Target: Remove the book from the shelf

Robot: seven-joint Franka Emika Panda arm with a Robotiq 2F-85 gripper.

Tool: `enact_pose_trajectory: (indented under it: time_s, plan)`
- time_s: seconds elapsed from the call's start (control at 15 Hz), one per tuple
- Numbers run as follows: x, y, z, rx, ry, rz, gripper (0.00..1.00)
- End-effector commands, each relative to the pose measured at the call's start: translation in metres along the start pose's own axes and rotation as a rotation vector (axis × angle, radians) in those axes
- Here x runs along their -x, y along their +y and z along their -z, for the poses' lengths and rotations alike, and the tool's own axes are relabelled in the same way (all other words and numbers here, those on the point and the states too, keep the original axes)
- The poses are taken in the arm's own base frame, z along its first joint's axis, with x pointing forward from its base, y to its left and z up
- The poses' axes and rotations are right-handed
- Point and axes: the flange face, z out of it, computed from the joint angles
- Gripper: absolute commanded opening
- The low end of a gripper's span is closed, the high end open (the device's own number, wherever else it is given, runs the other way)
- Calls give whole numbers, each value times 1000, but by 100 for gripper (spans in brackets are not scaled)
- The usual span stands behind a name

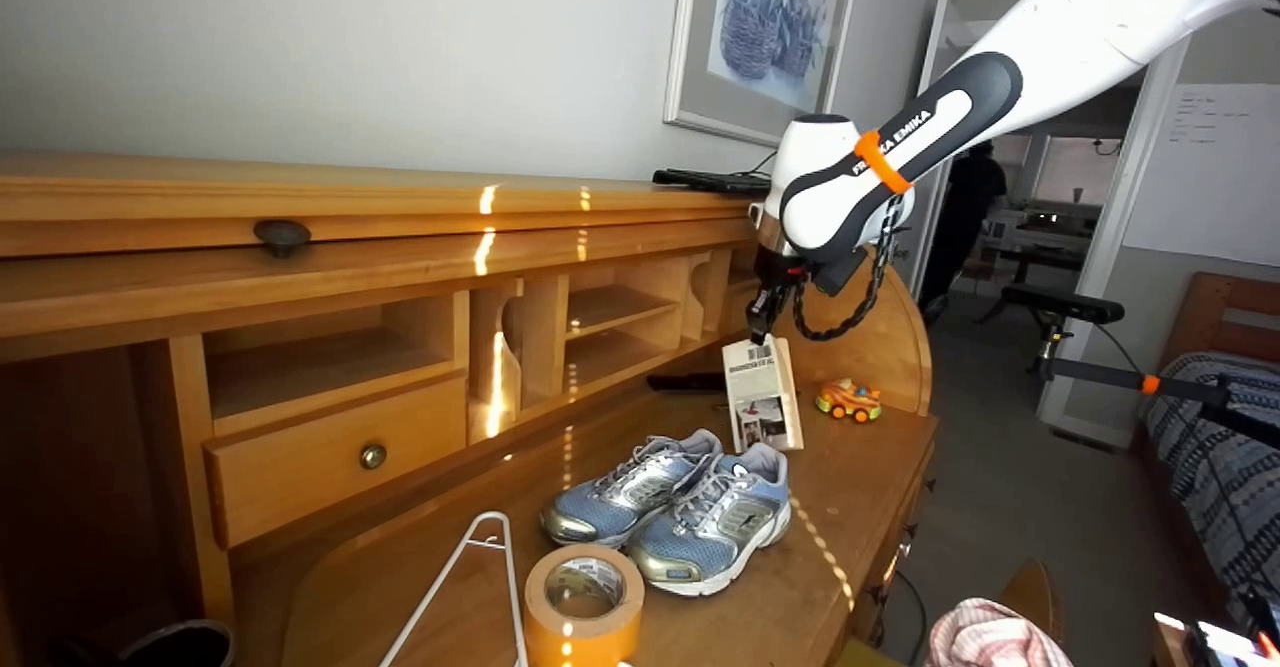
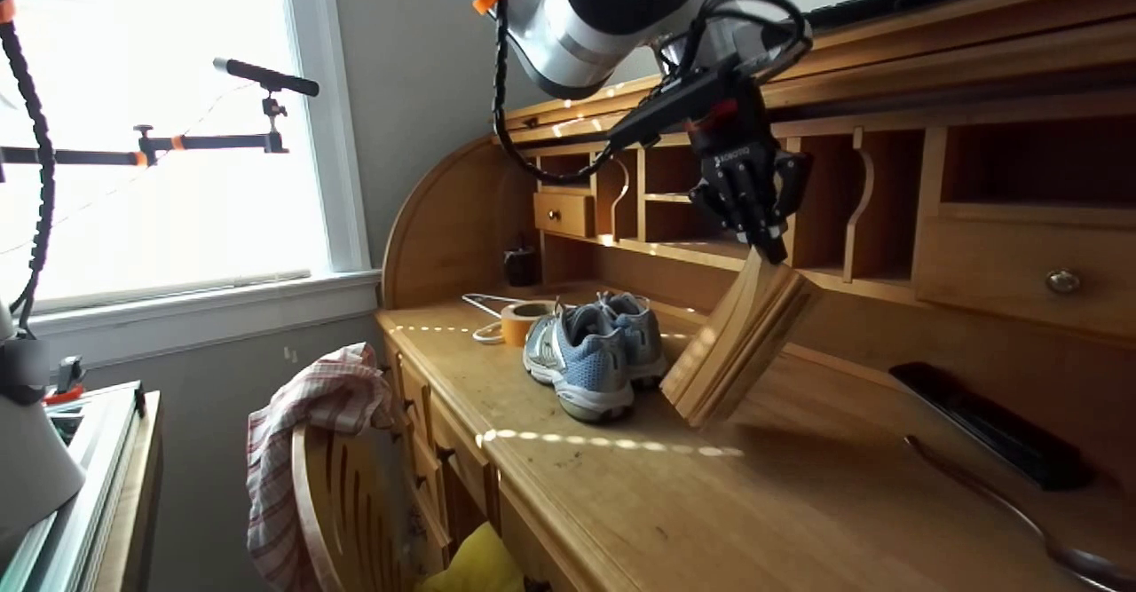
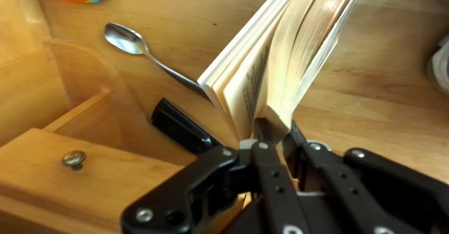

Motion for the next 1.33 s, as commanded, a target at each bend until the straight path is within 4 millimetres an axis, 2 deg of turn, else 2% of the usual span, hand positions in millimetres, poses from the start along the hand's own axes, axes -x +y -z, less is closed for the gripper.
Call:
enact_pose_trajectory:
  time_s: [0.0,0.13,0.53,0.73,0.93,1.0,1.07,1.27]
  plan:
    - [8,-2,33,170,-28,103,4]
    - [13,-8,29,264,-46,179,4]
    - [51,-29,-12,513,-175,410,4]
    - [61,-42,-20,573,-194,491,4]
    - [61,-53,-21,613,-175,525,4]
    - [58,-58,-17,609,-141,523,40]
    - [56,-64,-12,597,-111,512,41]
    - [47,-81,8,552,-22,413,62]
